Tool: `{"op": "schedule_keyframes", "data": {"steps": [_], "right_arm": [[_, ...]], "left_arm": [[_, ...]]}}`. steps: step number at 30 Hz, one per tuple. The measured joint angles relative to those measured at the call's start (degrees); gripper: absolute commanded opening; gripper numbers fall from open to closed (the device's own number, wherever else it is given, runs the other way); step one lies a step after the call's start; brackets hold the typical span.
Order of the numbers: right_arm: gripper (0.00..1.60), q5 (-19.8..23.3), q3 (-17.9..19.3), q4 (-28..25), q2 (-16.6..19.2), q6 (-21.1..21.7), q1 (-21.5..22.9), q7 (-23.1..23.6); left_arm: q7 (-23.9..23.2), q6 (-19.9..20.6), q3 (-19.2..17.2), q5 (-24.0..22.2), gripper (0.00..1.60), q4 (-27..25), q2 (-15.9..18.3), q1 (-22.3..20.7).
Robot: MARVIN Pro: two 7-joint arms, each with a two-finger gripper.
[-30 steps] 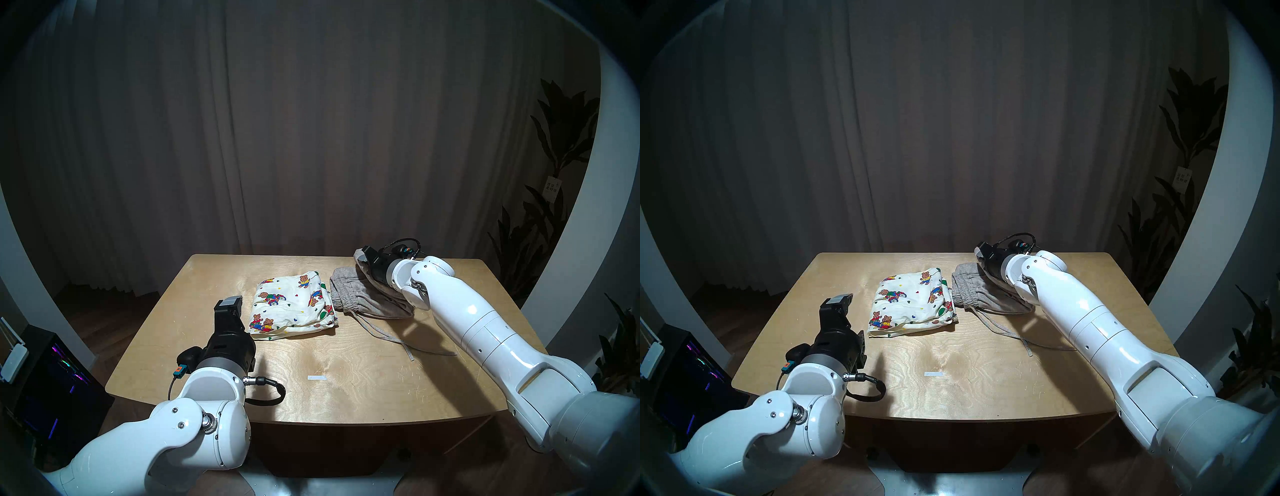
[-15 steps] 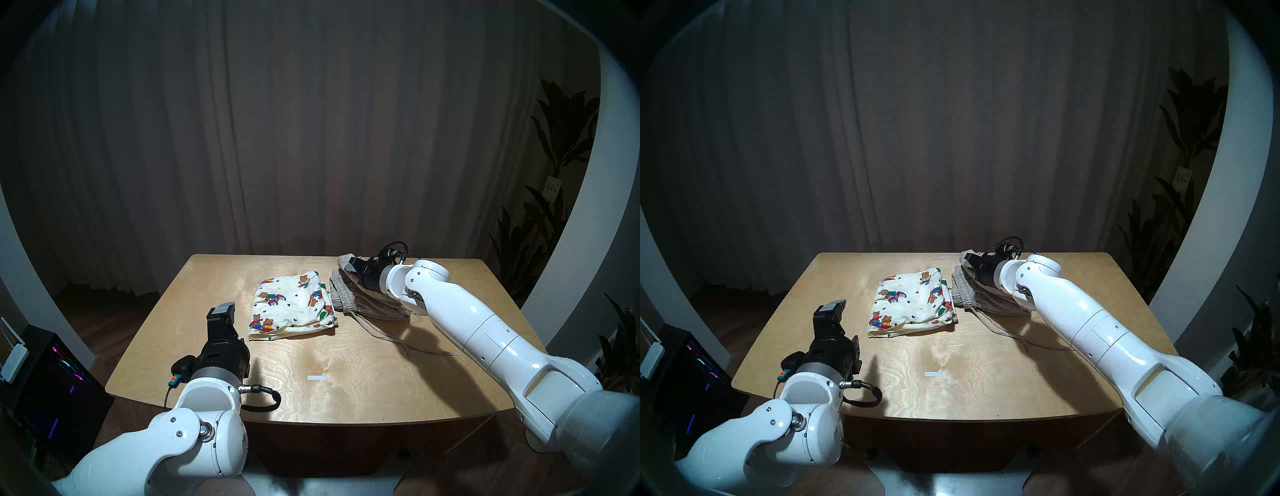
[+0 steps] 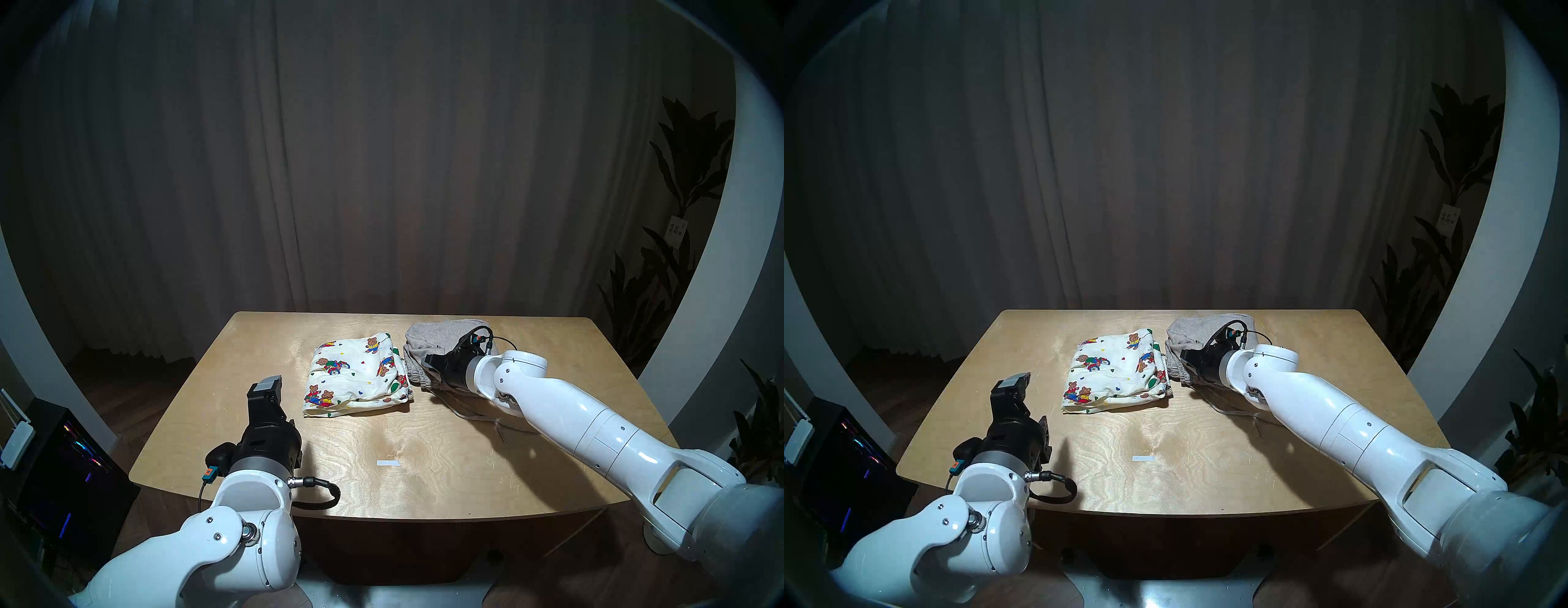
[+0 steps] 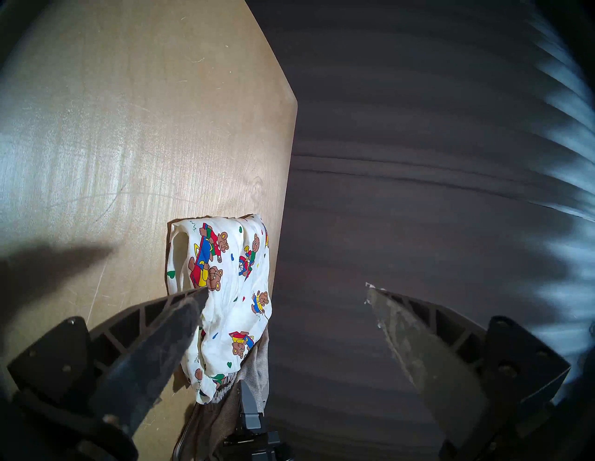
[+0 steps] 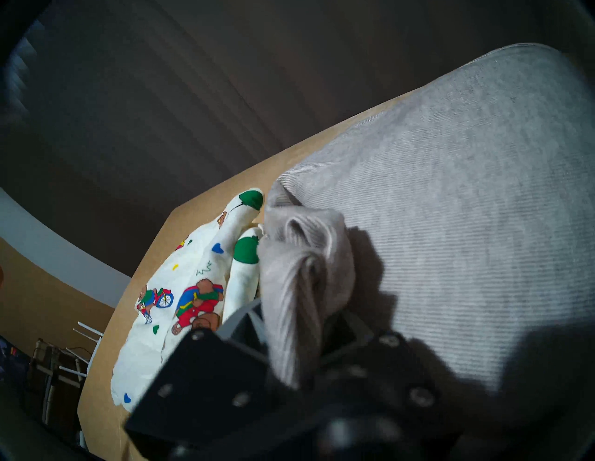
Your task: Fold pants twice and stack them
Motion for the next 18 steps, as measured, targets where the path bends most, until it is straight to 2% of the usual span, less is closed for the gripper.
{"op": "schedule_keyframes", "data": {"steps": [18], "right_arm": [[1.60, -1.3, -0.8, -4.9, 3.0, 0.3, -1.4, 2.5]], "left_arm": [[-2.6, 0.5, 0.0, 0.4, 1.60, 0.0, -1.0, 1.9]]}}
